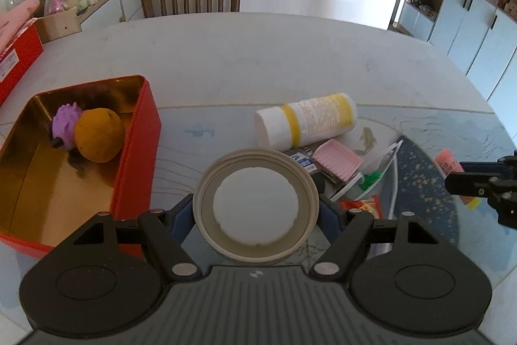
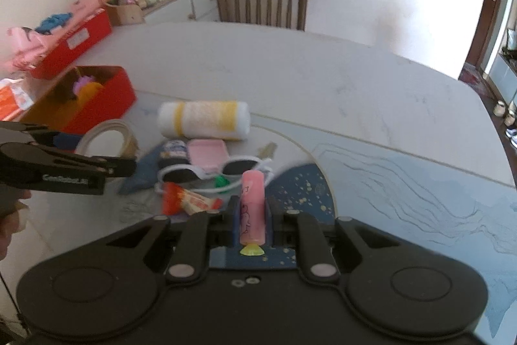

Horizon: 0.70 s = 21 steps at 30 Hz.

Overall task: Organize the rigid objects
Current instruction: 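Carry the pink tube and round lid into the red tin and release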

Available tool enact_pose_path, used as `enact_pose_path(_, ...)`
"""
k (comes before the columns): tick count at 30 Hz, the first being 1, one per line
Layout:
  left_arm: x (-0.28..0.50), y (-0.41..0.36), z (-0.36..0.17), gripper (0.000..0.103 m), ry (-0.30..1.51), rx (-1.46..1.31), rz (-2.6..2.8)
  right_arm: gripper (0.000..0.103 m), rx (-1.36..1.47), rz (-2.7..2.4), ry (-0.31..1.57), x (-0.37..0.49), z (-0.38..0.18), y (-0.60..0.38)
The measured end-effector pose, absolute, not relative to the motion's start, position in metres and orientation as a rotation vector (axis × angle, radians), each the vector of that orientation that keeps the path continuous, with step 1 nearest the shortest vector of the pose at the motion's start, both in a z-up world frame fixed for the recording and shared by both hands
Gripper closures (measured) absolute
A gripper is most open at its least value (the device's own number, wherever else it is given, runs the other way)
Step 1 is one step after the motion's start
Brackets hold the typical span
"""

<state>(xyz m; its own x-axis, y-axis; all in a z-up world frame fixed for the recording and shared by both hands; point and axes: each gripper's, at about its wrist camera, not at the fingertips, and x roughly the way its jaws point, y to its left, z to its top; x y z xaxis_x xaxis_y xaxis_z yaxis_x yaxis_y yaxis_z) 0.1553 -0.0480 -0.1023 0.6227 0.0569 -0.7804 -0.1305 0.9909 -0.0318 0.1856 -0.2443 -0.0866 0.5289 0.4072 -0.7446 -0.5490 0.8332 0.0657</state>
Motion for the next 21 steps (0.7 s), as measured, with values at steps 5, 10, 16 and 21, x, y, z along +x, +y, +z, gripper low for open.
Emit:
enact_pose_path(5, 0.145, -0.049, -0.082, 0.026, 0.865, -0.084, 0.102, 0.088, -0.189, 0.613, 0.808, 0.175, -0.068, -0.235)
enact_pose_path(10, 0.136, -0.047, -0.064, 0.026, 0.852, -0.072, 0.104, 0.088, -0.175, 0.651, 0.779, 0.168, -0.051, -0.222)
enact_pose_path(16, 0.126, -0.030, -0.047, 0.026, 0.834, -0.081, 0.103, 0.088, -0.177, 0.702, 0.745, 0.163, -0.033, -0.197)
enact_pose_path(21, 0.118, -0.001, -0.036, 0.026, 0.817, -0.103, 0.140, 0.088, -0.186, 0.746, 0.726, 0.160, -0.023, -0.167)
